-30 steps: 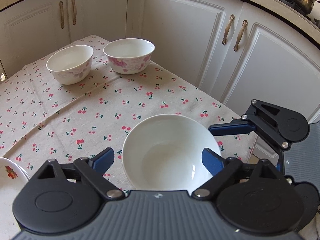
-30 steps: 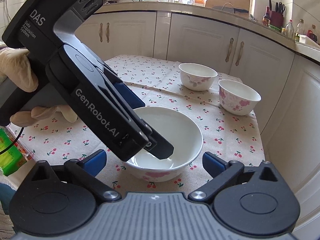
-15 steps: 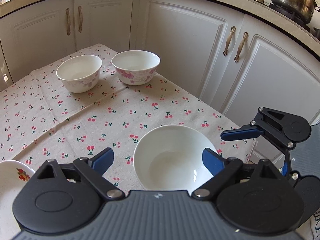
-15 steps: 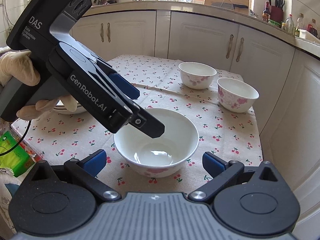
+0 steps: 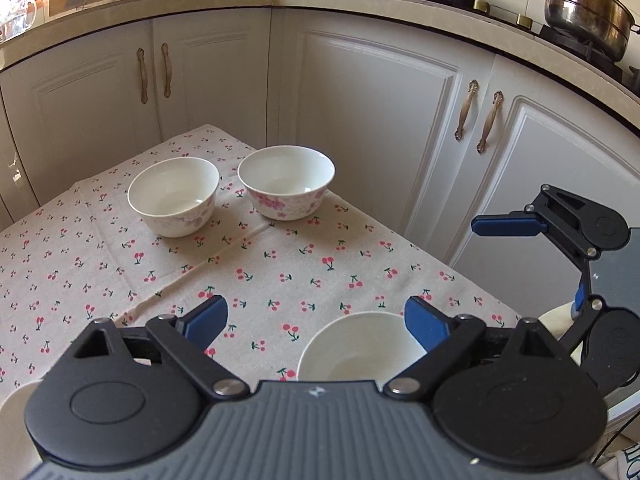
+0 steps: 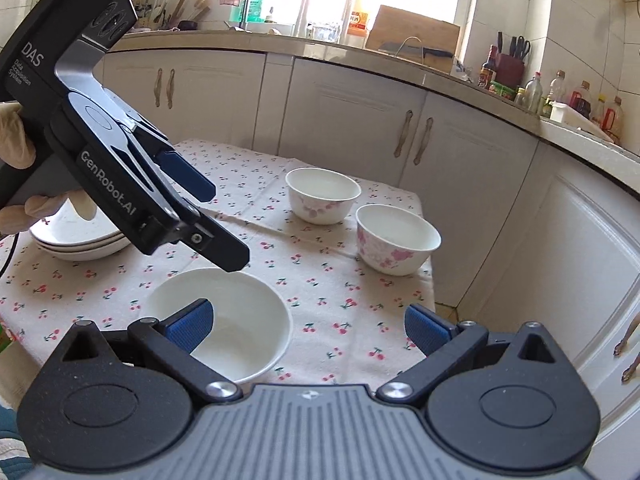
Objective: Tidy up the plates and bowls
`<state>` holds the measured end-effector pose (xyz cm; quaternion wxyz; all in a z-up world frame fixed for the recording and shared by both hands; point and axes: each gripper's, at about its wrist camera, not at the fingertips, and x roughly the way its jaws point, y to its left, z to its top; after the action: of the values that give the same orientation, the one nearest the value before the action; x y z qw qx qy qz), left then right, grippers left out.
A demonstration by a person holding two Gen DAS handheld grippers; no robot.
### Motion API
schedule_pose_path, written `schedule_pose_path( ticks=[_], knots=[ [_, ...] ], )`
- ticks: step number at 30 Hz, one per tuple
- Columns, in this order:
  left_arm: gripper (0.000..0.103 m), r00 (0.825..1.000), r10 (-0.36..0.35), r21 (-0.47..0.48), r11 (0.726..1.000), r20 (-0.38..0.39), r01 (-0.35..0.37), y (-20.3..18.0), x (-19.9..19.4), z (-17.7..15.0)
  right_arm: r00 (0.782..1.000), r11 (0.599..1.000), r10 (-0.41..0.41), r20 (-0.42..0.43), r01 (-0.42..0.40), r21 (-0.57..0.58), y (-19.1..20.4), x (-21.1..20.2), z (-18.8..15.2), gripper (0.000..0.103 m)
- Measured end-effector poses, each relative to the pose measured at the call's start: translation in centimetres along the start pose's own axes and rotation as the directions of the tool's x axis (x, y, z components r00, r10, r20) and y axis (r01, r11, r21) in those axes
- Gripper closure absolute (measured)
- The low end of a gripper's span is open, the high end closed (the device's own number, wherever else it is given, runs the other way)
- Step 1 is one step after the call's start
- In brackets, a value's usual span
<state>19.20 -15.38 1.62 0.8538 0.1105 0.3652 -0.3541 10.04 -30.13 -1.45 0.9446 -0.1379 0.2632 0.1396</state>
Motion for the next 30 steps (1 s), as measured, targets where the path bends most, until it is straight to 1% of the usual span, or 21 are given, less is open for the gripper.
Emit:
schedule_pose_path(
  ticks=[6,10,18,24,30],
  knots=[
    [0.007,1.0,0.022,0.004,1.0,0.005,-0.022,1.2,1.6,2.5,1.0,0.999,-0.015,-0.007,0.015,0.034,-3.0,2.5,0.2,0.0],
    [0.007,0.999,0.033,0.008,0.999,-0.005,-0.033,1.9,3.3,4.2,1.0,0.999,-0.003,-0.013,0.004,0.046,-4.8,4.5,0.3,0.0],
    [0.007,0.998,0.048,0.026,0.999,-0.038,-0.047,3.0,7.9,7.5,1.0,0.999,0.007,-0.028,-0.006,0.038,-8.1,9.2,0.5,0.0],
    [0.007,0.998,0.046,0.034,0.998,-0.05,-0.044,3.7,11.4,9.9,0.999,0.999,0.045,-0.008,-0.045,-0.002,-9.4,12.0,0.9,0.0],
    [0.007,0.998,0.044,0.07,0.997,-0.052,-0.04,3.4,13.9,11.4,0.996,0.996,0.084,0.01,-0.084,-0.013,-10.1,14.5,1.3,0.0]
  ],
)
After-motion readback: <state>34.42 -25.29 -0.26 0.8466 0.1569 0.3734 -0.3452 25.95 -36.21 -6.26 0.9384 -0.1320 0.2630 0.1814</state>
